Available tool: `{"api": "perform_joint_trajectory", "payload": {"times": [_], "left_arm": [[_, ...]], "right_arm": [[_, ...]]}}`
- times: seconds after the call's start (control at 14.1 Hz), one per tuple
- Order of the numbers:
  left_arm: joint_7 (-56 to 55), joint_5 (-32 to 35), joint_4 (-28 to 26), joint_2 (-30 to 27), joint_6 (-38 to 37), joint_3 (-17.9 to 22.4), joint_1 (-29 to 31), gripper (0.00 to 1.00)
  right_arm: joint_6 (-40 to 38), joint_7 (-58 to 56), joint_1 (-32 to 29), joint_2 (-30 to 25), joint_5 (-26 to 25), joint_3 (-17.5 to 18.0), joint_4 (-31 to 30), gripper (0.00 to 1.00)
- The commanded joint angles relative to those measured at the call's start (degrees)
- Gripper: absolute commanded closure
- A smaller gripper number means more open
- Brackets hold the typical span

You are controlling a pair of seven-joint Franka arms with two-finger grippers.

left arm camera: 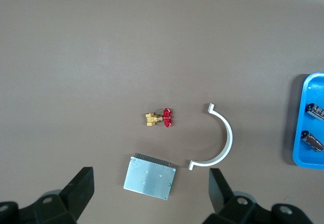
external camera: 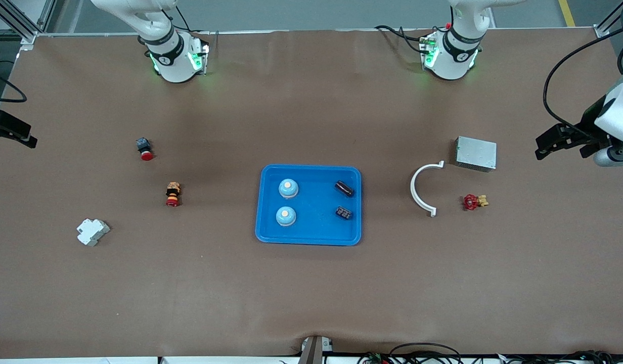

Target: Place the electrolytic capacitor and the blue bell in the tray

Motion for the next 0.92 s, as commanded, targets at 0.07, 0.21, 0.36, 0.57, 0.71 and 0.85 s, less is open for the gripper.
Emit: {"api": "perform_joint_trajectory", "payload": {"times": [0.07,0.21,0.36,0.57,0.71,0.85], "left_arm": [[0.76,-0.95,1.48,0.49,-1.26,0.00,0.16,0.00],[0.76,-0.95,1.48,0.49,-1.35,0.00,0.16,0.00],[0.76,-0.95,1.48,0.50,-1.26,0.00,0.16,0.00],[0.76,-0.95,1.48,0.58,-1.35,0.00,0.16,0.00],[0.76,-0.95,1.39,0.58,-1.35,0.00,0.16,0.00],[0.76,-0.95,1.39,0.58,-1.35,0.00,0.16,0.00]], "right_arm": [[-1.12,1.69,-1.83,-1.57,3.12,0.73,-1.41,0.00],[-1.73,2.48,-2.18,-1.74,3.49,0.82,-1.41,0.00],[-2.88,3.01,-2.53,-1.74,4.01,0.73,-1.15,0.00],[-3.23,3.01,-2.71,-2.27,4.02,0.82,-1.15,0.00],[-3.32,3.01,-2.71,-2.62,3.93,0.82,-1.15,0.00],[-3.67,2.93,-2.71,-2.62,3.84,0.73,-1.15,0.00]]}}
